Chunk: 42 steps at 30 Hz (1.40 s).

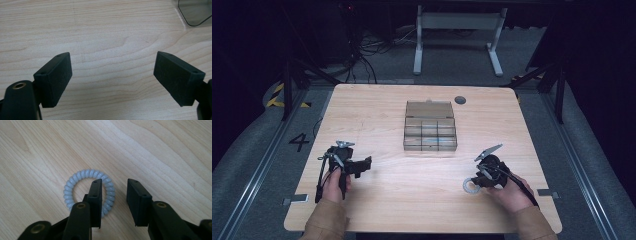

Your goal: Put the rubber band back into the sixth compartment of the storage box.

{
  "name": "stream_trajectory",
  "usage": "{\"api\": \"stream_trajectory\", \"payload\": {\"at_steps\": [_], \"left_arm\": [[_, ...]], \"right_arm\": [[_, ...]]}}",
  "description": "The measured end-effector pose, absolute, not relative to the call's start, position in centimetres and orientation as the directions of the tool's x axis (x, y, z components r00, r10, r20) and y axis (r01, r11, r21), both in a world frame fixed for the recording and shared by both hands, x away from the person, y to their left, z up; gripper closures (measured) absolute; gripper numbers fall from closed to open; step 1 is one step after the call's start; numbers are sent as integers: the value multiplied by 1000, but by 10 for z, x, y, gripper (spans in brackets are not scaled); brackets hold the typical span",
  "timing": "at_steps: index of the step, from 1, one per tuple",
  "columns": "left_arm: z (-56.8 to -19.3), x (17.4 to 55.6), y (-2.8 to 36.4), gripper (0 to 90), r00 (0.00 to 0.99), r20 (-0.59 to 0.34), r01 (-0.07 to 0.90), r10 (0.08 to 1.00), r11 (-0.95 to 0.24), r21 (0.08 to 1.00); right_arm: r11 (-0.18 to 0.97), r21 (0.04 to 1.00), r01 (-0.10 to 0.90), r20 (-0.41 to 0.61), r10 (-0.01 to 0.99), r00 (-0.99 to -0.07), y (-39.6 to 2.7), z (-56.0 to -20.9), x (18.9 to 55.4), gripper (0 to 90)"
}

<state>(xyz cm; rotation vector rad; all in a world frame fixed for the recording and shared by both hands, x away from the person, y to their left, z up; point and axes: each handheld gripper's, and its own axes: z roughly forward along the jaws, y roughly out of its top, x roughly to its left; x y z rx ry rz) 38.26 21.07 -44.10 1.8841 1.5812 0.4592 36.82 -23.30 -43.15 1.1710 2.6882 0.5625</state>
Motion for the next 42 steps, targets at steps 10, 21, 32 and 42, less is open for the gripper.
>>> {"api": "stream_trajectory", "payload": {"at_steps": [10, 21, 32, 42], "left_arm": [[-441, 383, 210, 158, 220, -129, 749, 967, -83, 657], [-441, 382, 211, 158, 218, -131, 750, 967, -80, 656], [-441, 382, 212, 158, 214, -131, 751, 968, -77, 655], [-441, 382, 213, 158, 214, -130, 752, 968, -78, 654]], "right_arm": [[643, 375, 667, -7, 722, -692, -230, -433, 368, 782], [655, 368, 660, -34, 719, -694, -226, -431, 366, 828], [634, 413, 655, -5, 720, -694, -226, -414, 364, 830], [625, 452, 636, -6, 715, -699, -228, -387, 367, 829]]}}
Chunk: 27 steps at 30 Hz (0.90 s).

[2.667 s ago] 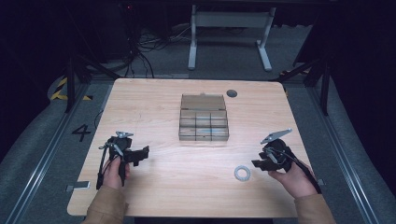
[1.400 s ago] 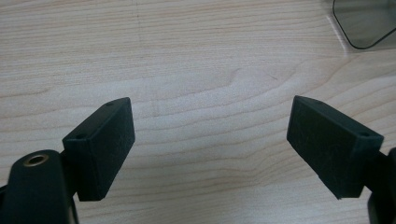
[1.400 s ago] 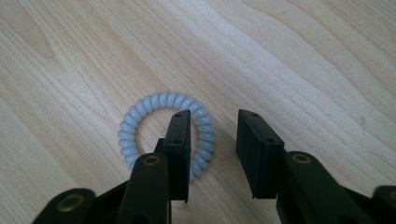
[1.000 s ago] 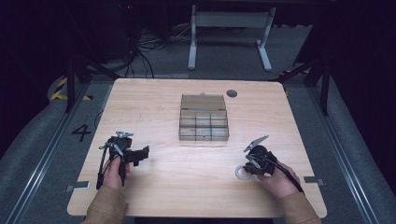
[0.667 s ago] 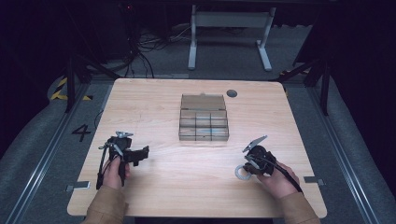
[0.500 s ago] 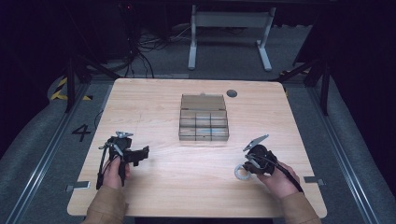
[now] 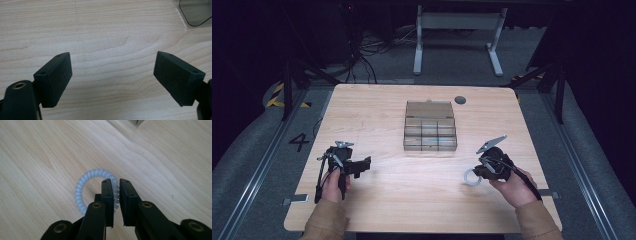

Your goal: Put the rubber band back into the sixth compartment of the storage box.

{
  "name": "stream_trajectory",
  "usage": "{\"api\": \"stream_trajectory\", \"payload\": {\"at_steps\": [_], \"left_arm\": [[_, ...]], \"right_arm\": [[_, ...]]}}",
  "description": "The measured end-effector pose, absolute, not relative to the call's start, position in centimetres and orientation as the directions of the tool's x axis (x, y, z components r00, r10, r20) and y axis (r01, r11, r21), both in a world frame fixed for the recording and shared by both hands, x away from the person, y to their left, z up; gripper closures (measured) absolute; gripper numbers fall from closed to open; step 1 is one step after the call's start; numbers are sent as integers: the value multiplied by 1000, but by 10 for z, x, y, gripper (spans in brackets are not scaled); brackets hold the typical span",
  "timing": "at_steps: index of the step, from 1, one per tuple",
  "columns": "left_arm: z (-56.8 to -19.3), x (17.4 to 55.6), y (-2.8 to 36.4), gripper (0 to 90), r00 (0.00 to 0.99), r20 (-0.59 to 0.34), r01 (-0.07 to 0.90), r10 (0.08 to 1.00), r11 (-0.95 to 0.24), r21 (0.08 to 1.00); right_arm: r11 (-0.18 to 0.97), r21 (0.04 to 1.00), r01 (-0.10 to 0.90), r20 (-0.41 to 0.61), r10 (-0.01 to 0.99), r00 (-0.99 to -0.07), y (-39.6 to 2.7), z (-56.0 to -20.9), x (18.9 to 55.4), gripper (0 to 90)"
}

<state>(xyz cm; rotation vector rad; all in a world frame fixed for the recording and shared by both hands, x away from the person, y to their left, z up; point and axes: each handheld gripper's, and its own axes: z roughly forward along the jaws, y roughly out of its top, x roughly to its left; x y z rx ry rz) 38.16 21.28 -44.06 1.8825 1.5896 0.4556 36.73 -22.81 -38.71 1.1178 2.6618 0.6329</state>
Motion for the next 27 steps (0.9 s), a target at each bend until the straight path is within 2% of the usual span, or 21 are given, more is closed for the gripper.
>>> {"api": "stream_trajectory", "payload": {"at_steps": [27], "left_arm": [[-441, 381, 213, 158, 216, -130, 752, 968, -79, 654]], "right_arm": [[597, 518, 613, -19, 724, -689, -236, -339, 395, 828]]}}
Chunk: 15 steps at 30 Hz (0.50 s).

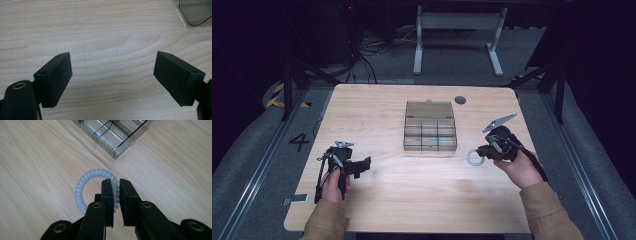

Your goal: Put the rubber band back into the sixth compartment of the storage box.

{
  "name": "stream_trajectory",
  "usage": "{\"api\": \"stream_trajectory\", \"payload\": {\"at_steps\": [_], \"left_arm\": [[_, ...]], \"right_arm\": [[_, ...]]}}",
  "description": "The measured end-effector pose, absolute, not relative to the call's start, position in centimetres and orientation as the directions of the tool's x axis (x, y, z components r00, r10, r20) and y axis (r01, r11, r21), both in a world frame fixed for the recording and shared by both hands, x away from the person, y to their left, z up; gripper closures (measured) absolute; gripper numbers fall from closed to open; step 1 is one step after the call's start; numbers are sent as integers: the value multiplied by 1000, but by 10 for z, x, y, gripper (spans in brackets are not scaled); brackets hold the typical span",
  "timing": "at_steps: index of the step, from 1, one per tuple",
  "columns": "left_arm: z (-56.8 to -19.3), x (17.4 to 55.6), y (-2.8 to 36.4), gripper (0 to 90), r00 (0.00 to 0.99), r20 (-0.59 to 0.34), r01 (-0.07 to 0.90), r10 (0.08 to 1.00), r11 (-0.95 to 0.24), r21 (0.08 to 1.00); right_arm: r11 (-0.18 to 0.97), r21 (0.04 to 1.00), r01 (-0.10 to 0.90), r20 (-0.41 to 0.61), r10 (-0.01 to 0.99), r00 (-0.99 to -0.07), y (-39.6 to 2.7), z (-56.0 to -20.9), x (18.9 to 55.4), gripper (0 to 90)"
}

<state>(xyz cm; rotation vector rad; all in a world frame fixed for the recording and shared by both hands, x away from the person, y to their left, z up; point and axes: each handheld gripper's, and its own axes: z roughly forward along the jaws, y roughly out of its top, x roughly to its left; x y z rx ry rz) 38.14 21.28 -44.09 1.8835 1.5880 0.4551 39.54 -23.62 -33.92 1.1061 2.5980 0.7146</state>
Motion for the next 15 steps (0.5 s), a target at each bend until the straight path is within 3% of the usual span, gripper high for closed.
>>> {"api": "stream_trajectory", "payload": {"at_steps": [15], "left_arm": [[-441, 381, 213, 158, 216, -131, 753, 968, -80, 653]], "right_arm": [[611, 508, 607, -38, 720, -693, -232, -329, 415, 828]]}}
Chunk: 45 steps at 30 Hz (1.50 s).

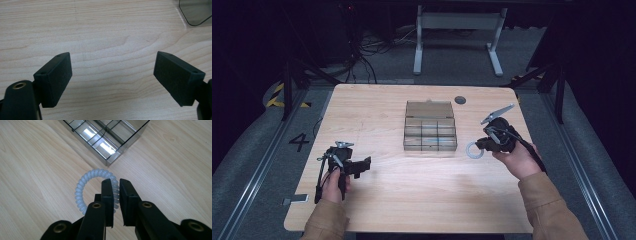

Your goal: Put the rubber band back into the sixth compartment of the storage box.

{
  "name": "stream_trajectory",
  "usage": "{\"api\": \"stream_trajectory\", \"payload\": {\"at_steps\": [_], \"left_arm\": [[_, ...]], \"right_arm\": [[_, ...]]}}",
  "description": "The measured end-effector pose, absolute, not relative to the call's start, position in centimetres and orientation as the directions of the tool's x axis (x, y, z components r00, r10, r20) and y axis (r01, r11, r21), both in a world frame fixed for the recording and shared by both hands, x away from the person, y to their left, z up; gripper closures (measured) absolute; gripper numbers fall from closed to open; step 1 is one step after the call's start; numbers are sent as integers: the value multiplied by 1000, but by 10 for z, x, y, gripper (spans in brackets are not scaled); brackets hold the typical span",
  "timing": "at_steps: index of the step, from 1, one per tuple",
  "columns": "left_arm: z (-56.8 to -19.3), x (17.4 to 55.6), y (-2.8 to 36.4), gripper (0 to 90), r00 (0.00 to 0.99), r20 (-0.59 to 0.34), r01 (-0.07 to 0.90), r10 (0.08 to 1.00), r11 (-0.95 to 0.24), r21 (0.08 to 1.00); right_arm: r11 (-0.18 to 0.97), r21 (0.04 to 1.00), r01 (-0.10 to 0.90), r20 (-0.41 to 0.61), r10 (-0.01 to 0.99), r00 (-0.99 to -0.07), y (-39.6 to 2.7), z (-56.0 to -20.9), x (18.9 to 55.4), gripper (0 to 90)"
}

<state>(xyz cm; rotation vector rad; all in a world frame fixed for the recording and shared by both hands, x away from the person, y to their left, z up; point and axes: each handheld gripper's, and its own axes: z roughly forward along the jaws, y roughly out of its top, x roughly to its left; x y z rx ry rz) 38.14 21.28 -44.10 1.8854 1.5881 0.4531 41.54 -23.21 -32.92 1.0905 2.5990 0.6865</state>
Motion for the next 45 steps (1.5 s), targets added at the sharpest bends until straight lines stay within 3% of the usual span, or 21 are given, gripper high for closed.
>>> {"api": "stream_trajectory", "payload": {"at_steps": [20, 45], "left_arm": [[-441, 379, 217, 158, 208, -135, 750, 969, -69, 657], [-441, 382, 216, 158, 213, -143, 751, 966, -69, 657]], "right_arm": [[673, 493, 551, -89, 669, -738, -193, -309, 453, 828], [665, 502, 552, -69, 667, -742, -165, -310, 494, 827]]}}
